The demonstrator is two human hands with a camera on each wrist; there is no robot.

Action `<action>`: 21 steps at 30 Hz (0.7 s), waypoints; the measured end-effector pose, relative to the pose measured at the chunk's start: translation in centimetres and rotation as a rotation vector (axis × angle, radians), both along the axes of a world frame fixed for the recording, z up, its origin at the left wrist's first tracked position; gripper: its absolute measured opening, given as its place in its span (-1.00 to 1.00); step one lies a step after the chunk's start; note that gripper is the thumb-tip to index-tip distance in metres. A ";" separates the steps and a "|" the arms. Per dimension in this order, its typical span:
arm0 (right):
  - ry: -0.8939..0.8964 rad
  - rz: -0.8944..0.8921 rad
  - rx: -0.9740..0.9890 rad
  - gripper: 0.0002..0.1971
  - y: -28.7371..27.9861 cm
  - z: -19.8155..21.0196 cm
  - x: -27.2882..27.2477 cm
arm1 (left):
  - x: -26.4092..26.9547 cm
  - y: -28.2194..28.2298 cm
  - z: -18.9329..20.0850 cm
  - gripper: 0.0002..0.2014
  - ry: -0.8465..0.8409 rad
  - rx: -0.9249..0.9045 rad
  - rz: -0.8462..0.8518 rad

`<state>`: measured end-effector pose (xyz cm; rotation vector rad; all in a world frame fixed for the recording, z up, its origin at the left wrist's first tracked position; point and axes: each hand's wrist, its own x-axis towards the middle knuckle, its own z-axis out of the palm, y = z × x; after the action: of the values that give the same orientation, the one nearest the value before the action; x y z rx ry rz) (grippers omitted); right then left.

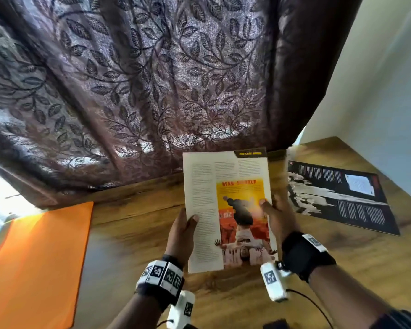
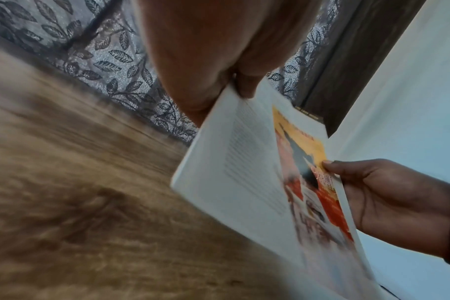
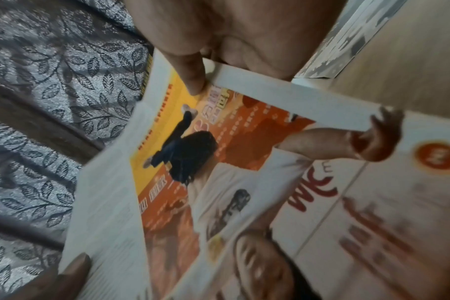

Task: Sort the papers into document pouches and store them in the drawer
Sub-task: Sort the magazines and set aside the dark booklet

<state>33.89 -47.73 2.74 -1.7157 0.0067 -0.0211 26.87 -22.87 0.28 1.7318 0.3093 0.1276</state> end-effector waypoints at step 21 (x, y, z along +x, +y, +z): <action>0.266 0.115 -0.570 -0.94 -9.9 -3.7 3.1 | 0.6 -4.6 -2.2 -0.30 0.409 0.593 0.284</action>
<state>36.95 -57.63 -0.96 -2.2738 0.1079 0.3180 27.46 -27.50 -1.94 2.2916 0.8896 0.0730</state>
